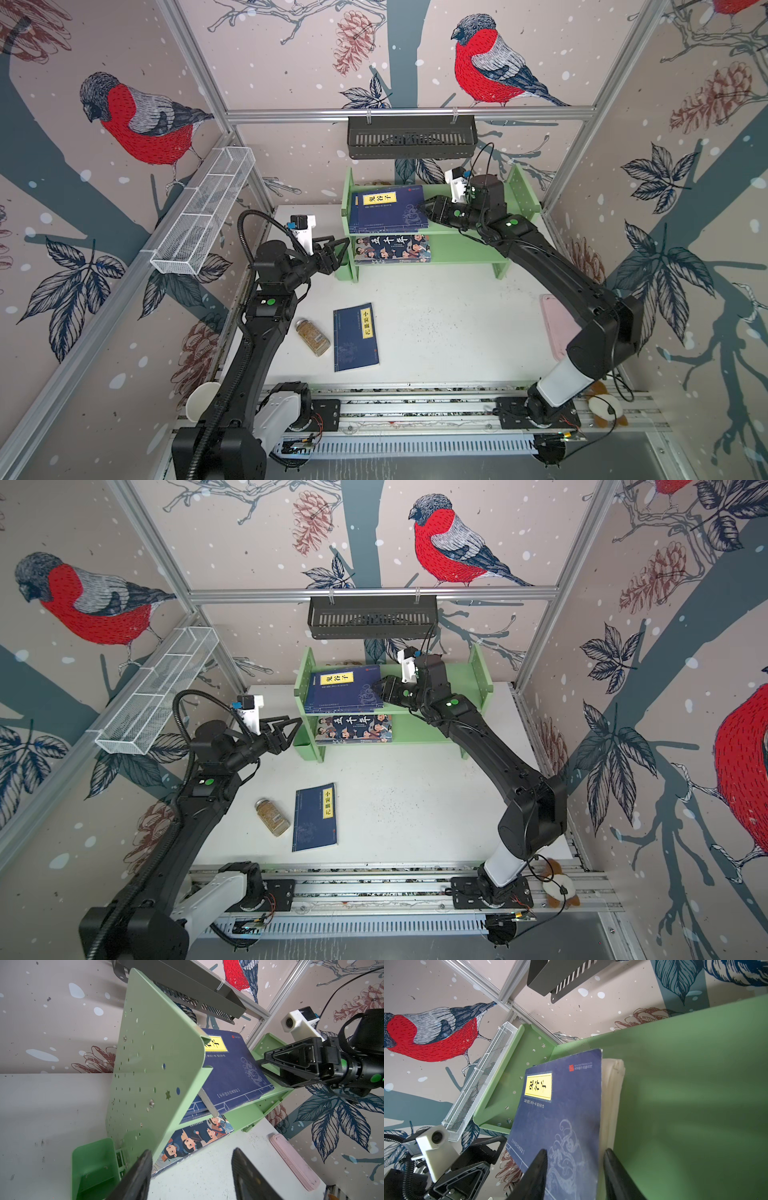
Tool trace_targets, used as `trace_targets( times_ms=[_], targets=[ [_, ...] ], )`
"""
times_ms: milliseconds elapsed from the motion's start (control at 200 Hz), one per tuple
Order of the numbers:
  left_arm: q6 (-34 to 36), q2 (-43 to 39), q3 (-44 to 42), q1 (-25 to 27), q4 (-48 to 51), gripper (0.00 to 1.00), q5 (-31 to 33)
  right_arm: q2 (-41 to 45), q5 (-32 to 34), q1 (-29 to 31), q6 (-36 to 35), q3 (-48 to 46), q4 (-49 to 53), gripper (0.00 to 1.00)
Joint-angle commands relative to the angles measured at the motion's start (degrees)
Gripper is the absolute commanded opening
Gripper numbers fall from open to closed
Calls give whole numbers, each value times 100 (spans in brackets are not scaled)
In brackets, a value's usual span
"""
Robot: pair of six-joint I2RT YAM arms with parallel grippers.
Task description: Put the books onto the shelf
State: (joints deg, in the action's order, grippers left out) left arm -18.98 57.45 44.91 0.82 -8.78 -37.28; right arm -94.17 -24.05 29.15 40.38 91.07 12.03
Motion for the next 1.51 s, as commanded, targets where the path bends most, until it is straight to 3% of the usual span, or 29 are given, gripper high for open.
trace_targets(
  times_ms=[0,350,840,1230,1501],
  targets=[
    [258,40,-25,25,-297,61,-34,-22,22,30,71,43,-112,46],
    [868,72,-18,226,-203,61,47,-48,145,100,214,64,-157,46],
    [858,271,167,366,-340,58,674,-118,276,293,251,262,-36,48],
    [799,294,203,384,-348,57,581,177,745,285,11,108,276,56],
    [805,266,141,393,-300,57,520,529,503,302,141,-403,41,51]
  ],
)
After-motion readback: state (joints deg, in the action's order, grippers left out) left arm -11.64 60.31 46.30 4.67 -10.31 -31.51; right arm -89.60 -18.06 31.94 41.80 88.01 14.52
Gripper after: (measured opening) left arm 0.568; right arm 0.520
